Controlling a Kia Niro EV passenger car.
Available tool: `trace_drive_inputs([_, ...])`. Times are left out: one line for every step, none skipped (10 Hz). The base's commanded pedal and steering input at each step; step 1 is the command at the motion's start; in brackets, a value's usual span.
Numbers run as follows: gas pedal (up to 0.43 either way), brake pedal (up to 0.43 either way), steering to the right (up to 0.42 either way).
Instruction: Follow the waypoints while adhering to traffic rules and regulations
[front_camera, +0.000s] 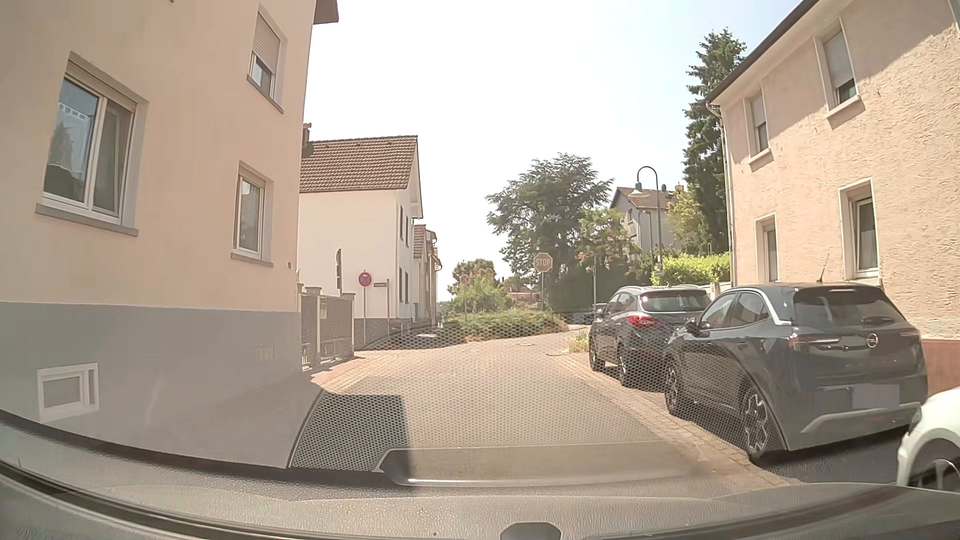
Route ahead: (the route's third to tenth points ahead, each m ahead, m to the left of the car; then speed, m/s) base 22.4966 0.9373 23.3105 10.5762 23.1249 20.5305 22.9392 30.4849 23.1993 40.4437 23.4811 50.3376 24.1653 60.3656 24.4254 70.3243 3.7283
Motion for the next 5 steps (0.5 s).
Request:
trace_drive_inputs([0.0,0.0,0.012])
trace_drive_inputs([0.0,0.0,0.011])
trace_drive_inputs([0.0,0.0,0.01])
trace_drive_inputs([0.0,0.0,0.009])
trace_drive_inputs([0.0,0.0,0.009])
